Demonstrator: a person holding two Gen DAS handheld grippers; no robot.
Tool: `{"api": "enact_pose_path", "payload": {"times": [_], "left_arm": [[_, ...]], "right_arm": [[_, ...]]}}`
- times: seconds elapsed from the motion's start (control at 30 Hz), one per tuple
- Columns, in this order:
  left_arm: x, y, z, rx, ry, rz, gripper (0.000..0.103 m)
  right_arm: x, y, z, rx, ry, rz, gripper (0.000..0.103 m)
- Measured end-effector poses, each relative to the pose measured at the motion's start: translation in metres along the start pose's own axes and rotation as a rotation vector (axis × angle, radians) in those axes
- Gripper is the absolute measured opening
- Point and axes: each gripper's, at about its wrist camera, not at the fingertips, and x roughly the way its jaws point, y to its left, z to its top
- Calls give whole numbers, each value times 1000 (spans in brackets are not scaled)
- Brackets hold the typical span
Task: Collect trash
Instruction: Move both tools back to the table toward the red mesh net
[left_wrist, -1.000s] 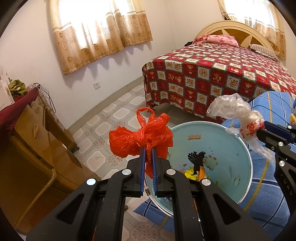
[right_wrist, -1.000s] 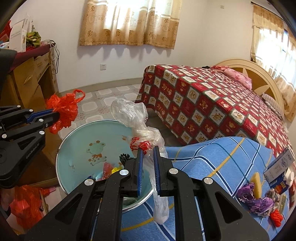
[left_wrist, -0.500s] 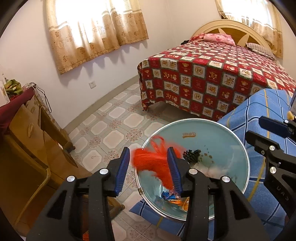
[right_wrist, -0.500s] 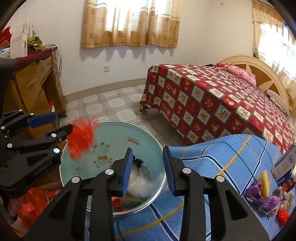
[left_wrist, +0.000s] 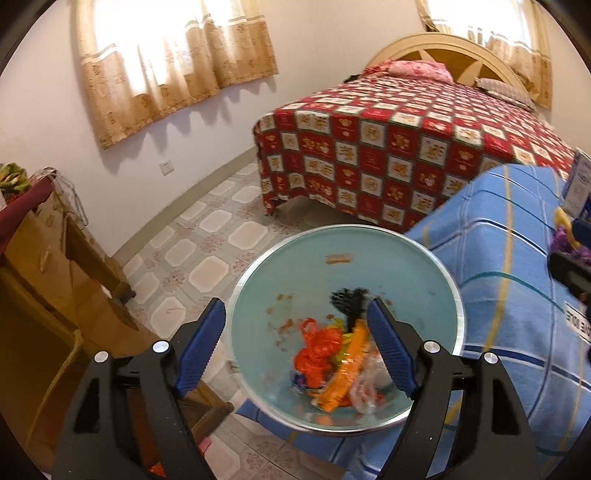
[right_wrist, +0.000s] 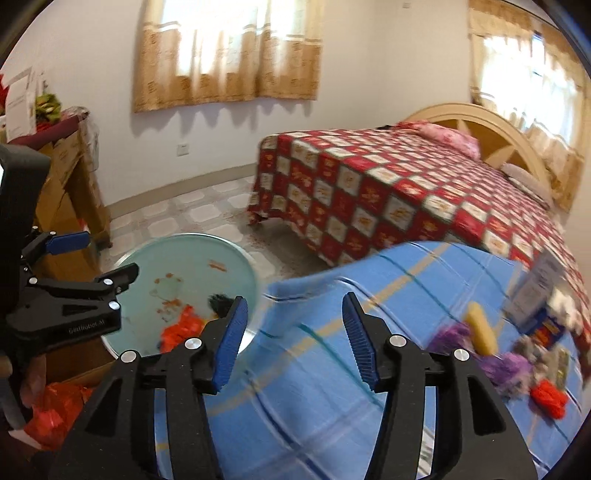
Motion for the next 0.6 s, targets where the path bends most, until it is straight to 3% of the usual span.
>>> {"api": "enact_pose_path", "payload": {"times": [0.2, 0.43, 0.6], "left_arm": [[-5, -62, 3, 85, 0, -71, 78], [-13, -152, 10, 193, -3, -171, 78], [-11, -198, 23, 229, -1, -203, 78]], "right_arm": [[-36, -82, -40, 118, 18, -148, 55], [-71, -199, -97, 309, 73, -381, 55], [-73, -273, -121, 406, 120, -487, 55]]}}
